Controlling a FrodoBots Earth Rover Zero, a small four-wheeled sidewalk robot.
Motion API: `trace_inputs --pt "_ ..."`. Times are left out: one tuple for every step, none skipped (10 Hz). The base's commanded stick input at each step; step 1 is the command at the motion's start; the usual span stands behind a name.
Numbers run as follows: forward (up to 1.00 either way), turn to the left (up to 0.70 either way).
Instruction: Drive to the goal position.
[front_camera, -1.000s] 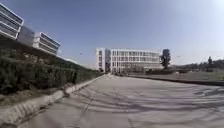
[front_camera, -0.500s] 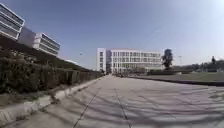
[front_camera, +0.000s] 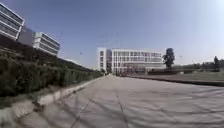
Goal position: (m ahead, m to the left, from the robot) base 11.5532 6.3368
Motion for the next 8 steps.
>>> trace_inputs --pt "1.00 0.02" --pt "1.00 0.02" --pt "1.00 0.02" --pt "1.00 0.02" --pt "1.00 0.02" --pt "1.00 0.02" --pt "1.00 0.02" --pt "1.00 0.02"
